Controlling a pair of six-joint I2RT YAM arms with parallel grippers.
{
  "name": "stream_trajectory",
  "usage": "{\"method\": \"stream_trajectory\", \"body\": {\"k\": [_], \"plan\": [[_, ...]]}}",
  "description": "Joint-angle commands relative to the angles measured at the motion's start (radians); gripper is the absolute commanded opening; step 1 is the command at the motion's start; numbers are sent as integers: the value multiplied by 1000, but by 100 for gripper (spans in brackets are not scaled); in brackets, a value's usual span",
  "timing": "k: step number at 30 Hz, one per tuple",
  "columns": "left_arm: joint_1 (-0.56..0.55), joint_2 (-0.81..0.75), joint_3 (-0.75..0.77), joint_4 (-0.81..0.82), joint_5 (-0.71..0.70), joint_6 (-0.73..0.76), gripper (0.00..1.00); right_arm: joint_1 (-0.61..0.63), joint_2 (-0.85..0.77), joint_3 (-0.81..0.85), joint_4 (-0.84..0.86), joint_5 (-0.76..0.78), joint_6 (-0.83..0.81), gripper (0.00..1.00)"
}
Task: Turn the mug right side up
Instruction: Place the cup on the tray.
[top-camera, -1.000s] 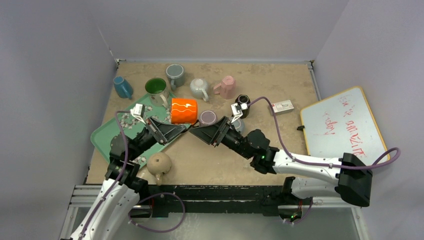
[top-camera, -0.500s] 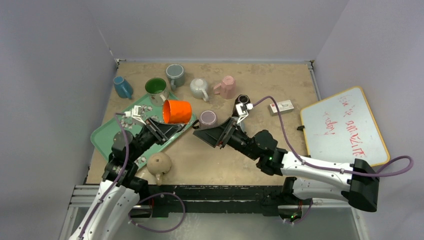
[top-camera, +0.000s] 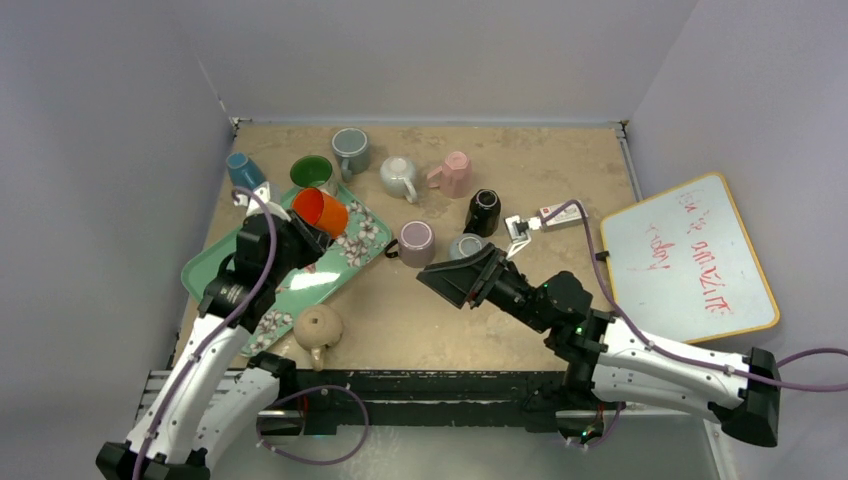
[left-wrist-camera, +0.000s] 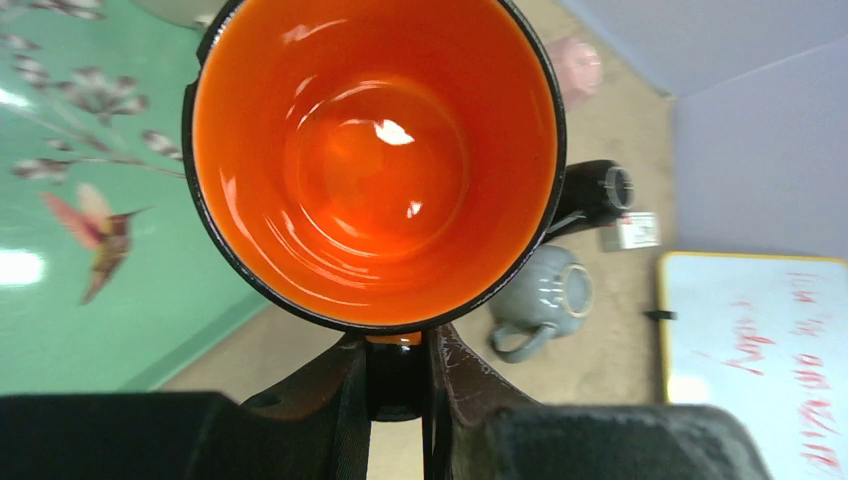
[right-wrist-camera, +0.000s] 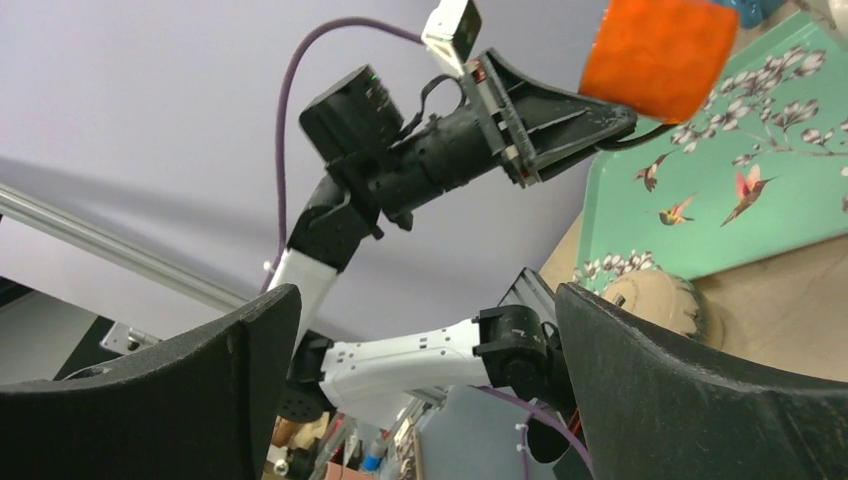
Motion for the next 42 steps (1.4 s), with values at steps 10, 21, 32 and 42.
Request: {"method": "stream_trajectory", "body": {"k": [10, 21, 32, 42], "plan": [[-7, 221, 15, 136, -196, 122, 0, -3, -193, 28, -218, 86, -108, 99], [-172, 397, 5, 230, -395, 157, 0, -3, -231, -7, -223, 105, -99, 99], [-188, 540, 2, 300, -440, 144, 0, -3, -228, 4, -252, 108, -101, 99], [-188, 657, -1, 414, -366, 132, 12, -3, -188, 17, -253, 107, -97, 99]]}}
